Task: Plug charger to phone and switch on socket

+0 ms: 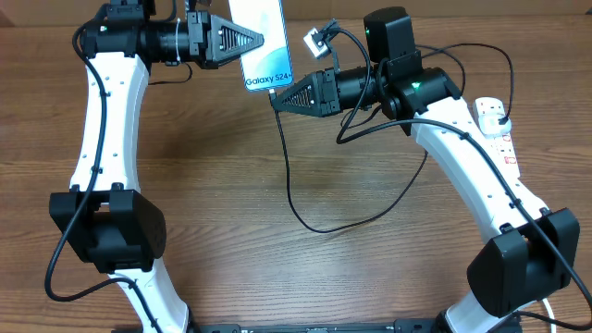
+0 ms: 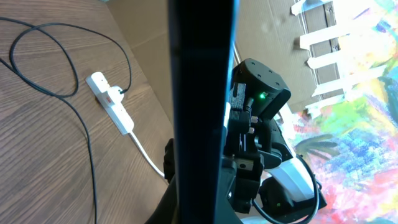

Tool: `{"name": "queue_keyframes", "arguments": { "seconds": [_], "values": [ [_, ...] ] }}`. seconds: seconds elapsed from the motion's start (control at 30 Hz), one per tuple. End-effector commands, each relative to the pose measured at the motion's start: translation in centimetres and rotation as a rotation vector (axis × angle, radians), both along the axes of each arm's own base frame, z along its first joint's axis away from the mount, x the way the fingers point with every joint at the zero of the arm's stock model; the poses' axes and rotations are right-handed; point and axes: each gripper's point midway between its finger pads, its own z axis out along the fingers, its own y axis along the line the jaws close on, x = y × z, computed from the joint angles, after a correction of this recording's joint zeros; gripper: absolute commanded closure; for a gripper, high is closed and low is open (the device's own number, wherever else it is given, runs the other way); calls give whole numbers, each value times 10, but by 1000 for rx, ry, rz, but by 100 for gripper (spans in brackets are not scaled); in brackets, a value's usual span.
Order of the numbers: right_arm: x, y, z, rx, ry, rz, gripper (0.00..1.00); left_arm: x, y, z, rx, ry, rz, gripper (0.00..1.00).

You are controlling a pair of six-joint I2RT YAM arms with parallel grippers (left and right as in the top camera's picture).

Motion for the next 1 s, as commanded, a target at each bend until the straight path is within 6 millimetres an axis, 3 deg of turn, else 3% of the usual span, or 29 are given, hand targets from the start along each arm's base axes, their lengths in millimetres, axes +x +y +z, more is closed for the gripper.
{"name": "queue_keyframes", "arguments": {
  "seconds": [0.0,0.53,0.97],
  "values": [
    [10,-4,6,-5,-44,-39,96,-8,-3,15,-50,12,-45,96],
    [2,-4,11,27,-38,8,96,-3,-3,17,-44,-18,-41,96],
    [2,-3,14,41,-82,19,96,-1,-3,16,-36,57,-30,96]
  ]
}}
